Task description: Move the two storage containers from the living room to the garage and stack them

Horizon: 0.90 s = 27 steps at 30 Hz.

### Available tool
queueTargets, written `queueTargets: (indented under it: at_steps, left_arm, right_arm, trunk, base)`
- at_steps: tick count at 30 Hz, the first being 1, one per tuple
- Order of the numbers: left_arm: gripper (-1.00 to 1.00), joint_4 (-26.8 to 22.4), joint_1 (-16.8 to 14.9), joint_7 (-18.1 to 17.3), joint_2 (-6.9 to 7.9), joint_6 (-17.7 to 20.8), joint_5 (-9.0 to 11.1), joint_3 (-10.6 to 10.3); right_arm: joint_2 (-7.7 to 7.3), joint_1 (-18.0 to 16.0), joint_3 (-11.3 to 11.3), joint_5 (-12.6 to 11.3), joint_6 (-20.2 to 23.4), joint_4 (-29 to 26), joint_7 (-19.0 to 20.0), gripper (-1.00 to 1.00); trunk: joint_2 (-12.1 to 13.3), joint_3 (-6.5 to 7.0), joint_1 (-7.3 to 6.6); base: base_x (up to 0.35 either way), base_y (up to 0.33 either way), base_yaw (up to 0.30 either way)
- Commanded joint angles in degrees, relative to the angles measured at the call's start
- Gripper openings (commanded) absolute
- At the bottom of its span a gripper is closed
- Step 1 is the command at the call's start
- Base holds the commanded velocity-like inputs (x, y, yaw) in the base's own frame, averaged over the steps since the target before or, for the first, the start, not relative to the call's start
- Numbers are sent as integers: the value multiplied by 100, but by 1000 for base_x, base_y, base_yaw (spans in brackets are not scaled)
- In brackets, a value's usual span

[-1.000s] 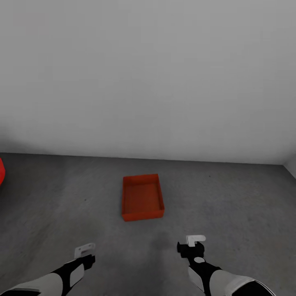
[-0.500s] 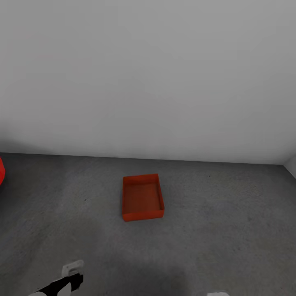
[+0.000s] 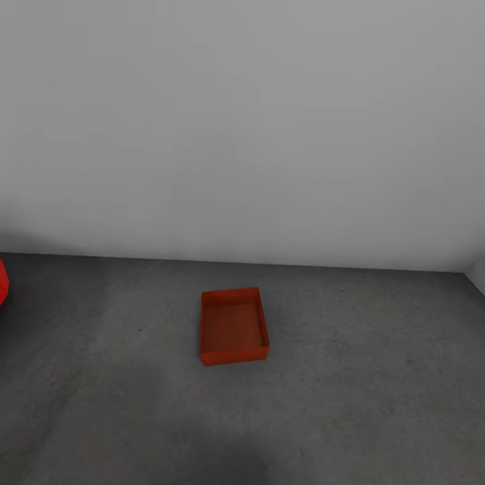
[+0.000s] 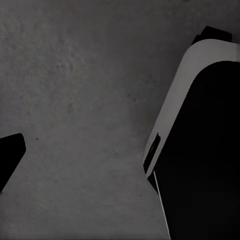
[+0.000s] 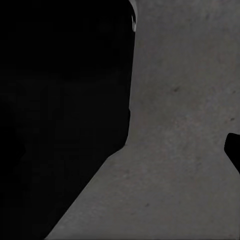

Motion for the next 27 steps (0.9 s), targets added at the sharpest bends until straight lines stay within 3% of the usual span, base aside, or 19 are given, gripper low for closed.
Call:
queueTargets:
  at_steps: [1,11,16,27]
  left_arm:
    - [100,1,17,13,-20,-17,46,-43]
    - [100,-28,101,23,-61,-417,-14,-55]
    - [100,-32,105,24,-79,-436,-11,-40]
    - [100,-31,105,24,-92,-440,-2,-36]
  right_arm:
    - [5,-2,48,-52,-29,18,-1,100]
    - [-7,4,45,-42,-17,18,114,100]
    - [-26,5,40,-50,-21,18,405,100]
    - [-16,5,39,-53,-22,18,494,100]
  trunk:
    - [-3,5,1]
    - [-3,99,1]
    - [-3,146,1]
    - [-3,250,1]
  base:
    - [0,0,0]
    - [0,0,0]
    - [0,0,0]
    - [0,0,0]
